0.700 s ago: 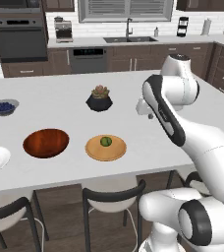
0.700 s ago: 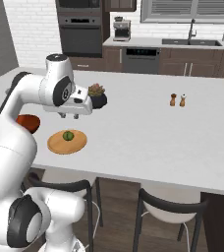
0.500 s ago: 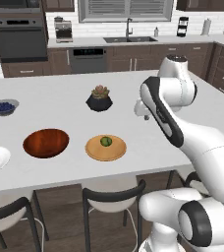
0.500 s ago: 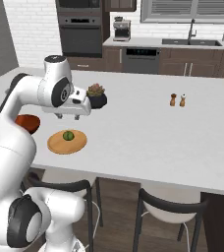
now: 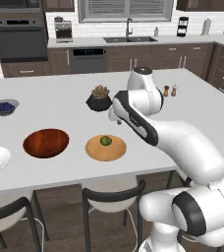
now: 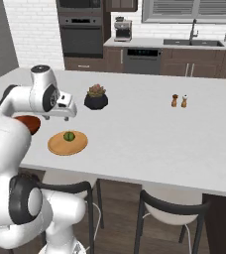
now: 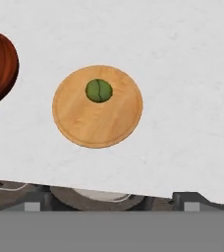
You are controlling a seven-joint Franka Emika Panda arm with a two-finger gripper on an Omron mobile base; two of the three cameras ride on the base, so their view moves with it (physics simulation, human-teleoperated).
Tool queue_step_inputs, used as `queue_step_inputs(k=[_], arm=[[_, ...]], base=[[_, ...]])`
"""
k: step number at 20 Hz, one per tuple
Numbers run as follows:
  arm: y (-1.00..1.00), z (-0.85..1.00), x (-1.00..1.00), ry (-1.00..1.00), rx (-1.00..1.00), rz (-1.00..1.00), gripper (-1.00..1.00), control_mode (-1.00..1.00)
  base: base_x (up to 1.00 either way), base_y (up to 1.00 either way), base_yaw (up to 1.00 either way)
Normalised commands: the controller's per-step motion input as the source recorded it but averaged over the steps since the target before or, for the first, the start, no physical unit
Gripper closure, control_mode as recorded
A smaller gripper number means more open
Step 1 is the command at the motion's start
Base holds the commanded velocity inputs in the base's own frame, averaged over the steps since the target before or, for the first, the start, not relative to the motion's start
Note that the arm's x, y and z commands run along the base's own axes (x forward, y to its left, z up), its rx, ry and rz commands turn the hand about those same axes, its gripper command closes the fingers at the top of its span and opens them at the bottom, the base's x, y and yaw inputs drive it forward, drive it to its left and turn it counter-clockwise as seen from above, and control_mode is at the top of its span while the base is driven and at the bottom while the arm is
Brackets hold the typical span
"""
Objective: Pick the chicken drumstick and lime from their plates and place them in the bowl. Then put the bowl in the fridge.
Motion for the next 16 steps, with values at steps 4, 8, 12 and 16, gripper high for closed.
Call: queue_step_inputs(k=[4, 8, 12, 16], arm=[[0.26, -0.59, 0.31, 0.00, 0.00, 0.00, -1.00, -1.00], [0.03, -0.87, 0.13, 0.00, 0.00, 0.05, -1.00, -1.00], [0.18, -0.61, 0.36, 0.01, 0.00, 0.02, -1.00, -1.00], [0.19, -0.41, 0.36, 0.02, 0.00, 0.00, -1.00, -1.00]], base=[[0.00, 0.00, 0.00], [0.00, 0.00, 0.00], [0.00, 0.00, 0.00], [0.00, 0.00, 0.00]])
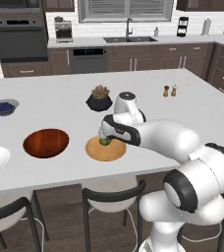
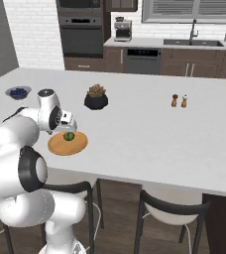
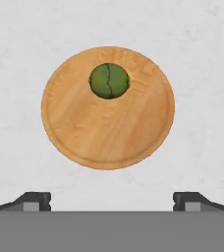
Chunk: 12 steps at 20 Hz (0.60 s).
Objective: Pick the chicken drumstick and lime from their plates and place them in the bowl. Then put the bowl in the fridge.
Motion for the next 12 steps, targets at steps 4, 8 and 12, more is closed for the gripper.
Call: queue_step_inputs(k=[4, 8, 12], arm=[[0.12, -0.27, 0.20, 0.00, 0.00, 0.00, -1.00, -1.00], [0.13, -0.19, 0.26, 0.00, 0.00, 0.00, -1.00, -1.00], [0.04, -0.25, 0.19, 0.00, 0.00, 0.01, -1.00, -1.00]], base=[[0.00, 0.00, 0.00], [0.00, 0.00, 0.00], [0.00, 0.00, 0.00]])
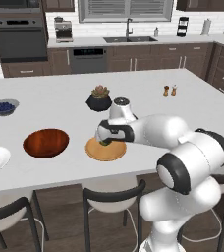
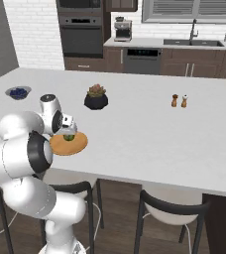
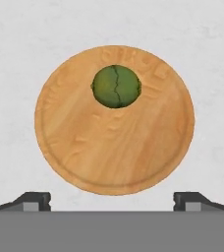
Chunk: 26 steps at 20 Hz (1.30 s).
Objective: Pick the chicken drumstick and lime from their plates and place them in the bowl. Then put the bowl in the fridge.
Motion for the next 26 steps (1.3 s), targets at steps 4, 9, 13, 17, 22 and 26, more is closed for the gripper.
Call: queue_step_inputs(k=[4, 9, 13, 17, 22, 26], arm=[[0.00, -0.20, 0.47, 0.00, 0.00, 0.00, -1.00, -1.00], [0.00, -0.04, 0.40, 0.00, 0.00, 0.00, -1.00, -1.00], [0.00, -0.21, 0.25, 0.00, 0.00, 0.00, -1.00, -1.00], [0.02, -0.30, 0.15, 0.00, 0.00, 0.00, -1.00, -1.00], [0.04, -0.15, 0.23, 0.00, 0.00, 0.00, -1.00, -1.00], [0.25, -0.02, 0.18, 0.00, -0.01, -0.01, -1.00, -1.00]], base=[[0.00, 0.00, 0.00], [0.00, 0.00, 0.00], [0.00, 0.00, 0.00], [0.00, 0.00, 0.00], [0.00, 0.00, 0.00], [0.00, 0.00, 0.00]])
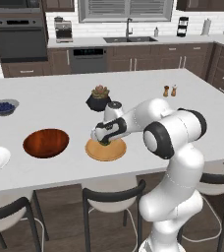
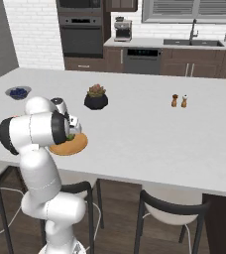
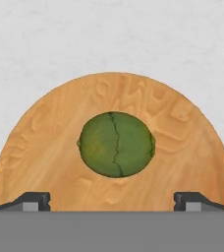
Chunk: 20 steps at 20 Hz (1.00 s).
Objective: Pick the chicken drumstick and lime from their plates and place them in the bowl. Then put the bowl in the fridge.
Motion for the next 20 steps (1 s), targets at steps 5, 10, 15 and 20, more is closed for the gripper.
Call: queue_step_inputs(k=[5, 10, 15, 20], arm=[[0.08, -0.06, 0.21, 0.00, 0.00, 0.00, -1.00, -1.00], [0.00, -0.08, 0.14, 0.00, 0.00, 0.00, -1.00, -1.00], [0.00, -0.22, 0.01, 0.00, 0.00, 0.00, -1.00, -1.00], [0.00, -0.22, 0.02, 0.00, 0.00, 0.00, -1.00, -1.00]], base=[[0.00, 0.00, 0.00], [0.00, 0.00, 0.00], [0.00, 0.00, 0.00], [0.00, 0.00, 0.00]])
